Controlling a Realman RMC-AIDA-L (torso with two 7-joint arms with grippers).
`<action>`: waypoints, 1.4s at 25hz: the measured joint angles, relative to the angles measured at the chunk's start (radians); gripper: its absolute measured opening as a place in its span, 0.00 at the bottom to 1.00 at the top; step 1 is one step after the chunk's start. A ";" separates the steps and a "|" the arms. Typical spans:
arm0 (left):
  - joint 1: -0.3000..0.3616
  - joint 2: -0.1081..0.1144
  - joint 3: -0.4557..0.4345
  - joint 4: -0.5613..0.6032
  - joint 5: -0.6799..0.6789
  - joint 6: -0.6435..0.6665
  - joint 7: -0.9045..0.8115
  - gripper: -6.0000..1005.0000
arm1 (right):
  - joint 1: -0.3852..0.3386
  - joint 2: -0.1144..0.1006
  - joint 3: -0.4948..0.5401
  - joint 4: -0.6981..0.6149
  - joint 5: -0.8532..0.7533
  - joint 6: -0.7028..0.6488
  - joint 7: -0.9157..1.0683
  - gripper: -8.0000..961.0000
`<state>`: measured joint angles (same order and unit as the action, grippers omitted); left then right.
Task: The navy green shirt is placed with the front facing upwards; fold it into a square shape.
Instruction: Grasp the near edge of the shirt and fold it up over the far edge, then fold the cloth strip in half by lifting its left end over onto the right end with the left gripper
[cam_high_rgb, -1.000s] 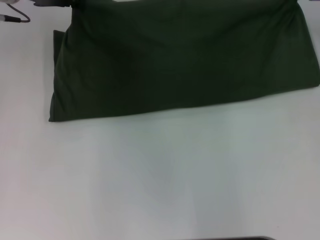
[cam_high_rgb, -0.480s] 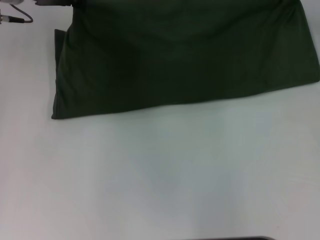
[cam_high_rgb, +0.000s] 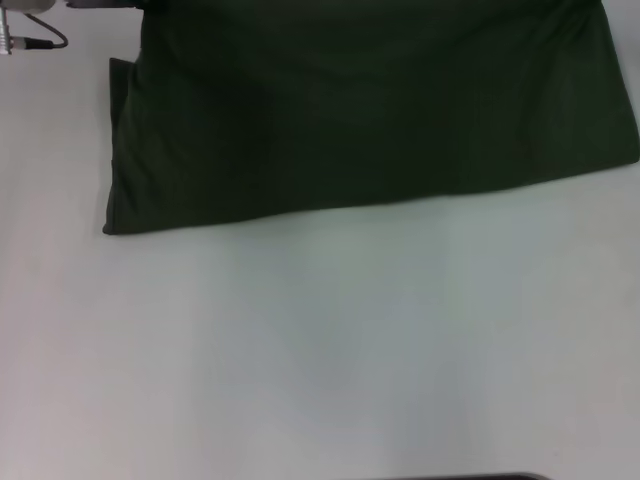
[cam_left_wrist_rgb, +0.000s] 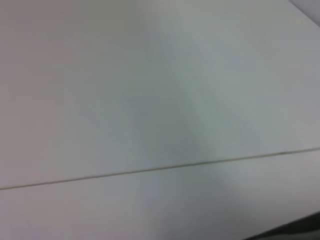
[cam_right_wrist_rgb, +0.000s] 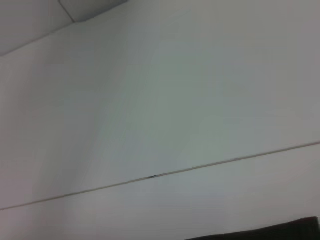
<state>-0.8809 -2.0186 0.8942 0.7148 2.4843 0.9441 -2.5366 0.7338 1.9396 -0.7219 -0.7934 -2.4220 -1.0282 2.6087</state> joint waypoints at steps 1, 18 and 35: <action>0.000 0.002 -0.001 -0.005 0.001 -0.007 -0.003 0.15 | -0.001 -0.001 0.002 0.001 0.000 0.002 0.000 0.07; 0.000 0.018 -0.001 0.019 0.002 0.051 -0.025 0.61 | 0.004 -0.037 0.006 0.030 -0.008 -0.025 0.032 0.51; 0.032 0.040 -0.061 0.123 -0.005 0.282 -0.027 0.87 | -0.008 -0.076 0.027 0.017 0.014 -0.249 -0.047 0.88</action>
<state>-0.8486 -1.9791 0.8334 0.8378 2.4789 1.2257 -2.5634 0.7256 1.8637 -0.6945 -0.7767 -2.4080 -1.2771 2.5614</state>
